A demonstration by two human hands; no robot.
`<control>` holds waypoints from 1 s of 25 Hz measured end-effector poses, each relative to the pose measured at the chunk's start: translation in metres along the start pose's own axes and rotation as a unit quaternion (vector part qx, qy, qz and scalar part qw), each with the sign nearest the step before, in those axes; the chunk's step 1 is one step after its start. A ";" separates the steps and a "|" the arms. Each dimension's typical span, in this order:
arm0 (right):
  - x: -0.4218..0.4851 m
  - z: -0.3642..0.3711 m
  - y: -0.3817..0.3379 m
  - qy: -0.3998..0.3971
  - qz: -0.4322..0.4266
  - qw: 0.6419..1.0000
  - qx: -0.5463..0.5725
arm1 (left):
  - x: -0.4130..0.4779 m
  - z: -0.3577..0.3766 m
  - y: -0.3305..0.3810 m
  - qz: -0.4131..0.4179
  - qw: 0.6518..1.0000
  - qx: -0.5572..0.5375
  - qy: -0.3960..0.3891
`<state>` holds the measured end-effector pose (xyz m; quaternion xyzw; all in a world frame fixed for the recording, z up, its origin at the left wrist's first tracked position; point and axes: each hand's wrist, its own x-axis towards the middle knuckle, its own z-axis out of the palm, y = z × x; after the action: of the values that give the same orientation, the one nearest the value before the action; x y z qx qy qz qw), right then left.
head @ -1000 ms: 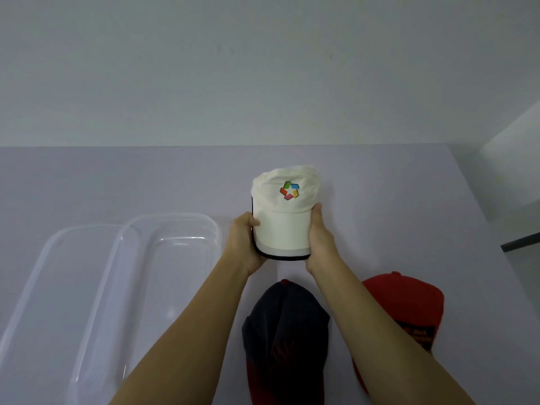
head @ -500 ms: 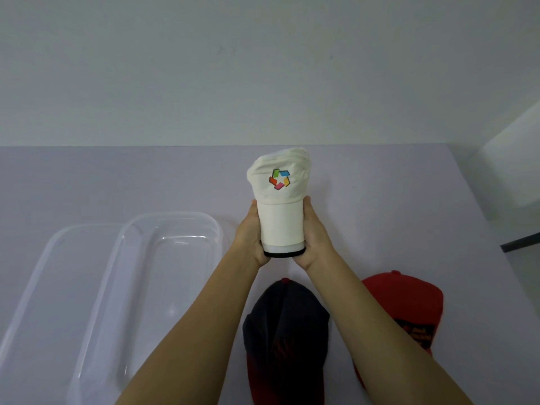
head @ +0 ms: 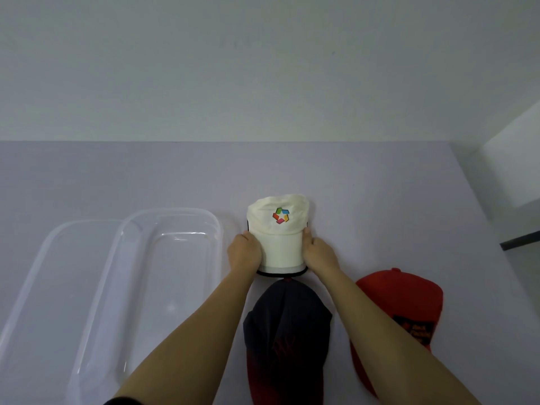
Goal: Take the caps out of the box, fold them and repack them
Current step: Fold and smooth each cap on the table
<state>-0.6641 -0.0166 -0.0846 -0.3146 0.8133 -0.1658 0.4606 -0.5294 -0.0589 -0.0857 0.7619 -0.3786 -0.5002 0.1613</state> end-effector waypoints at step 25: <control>0.049 -0.054 -0.028 0.004 -0.259 0.965 0.054 | 0.041 -0.052 0.073 0.281 0.922 0.166 -0.206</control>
<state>-0.7191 -0.0710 -0.0722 -0.4884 0.6959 -0.3238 0.4152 -0.5050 -0.1448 -0.0432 0.5197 -0.6798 -0.5104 0.0848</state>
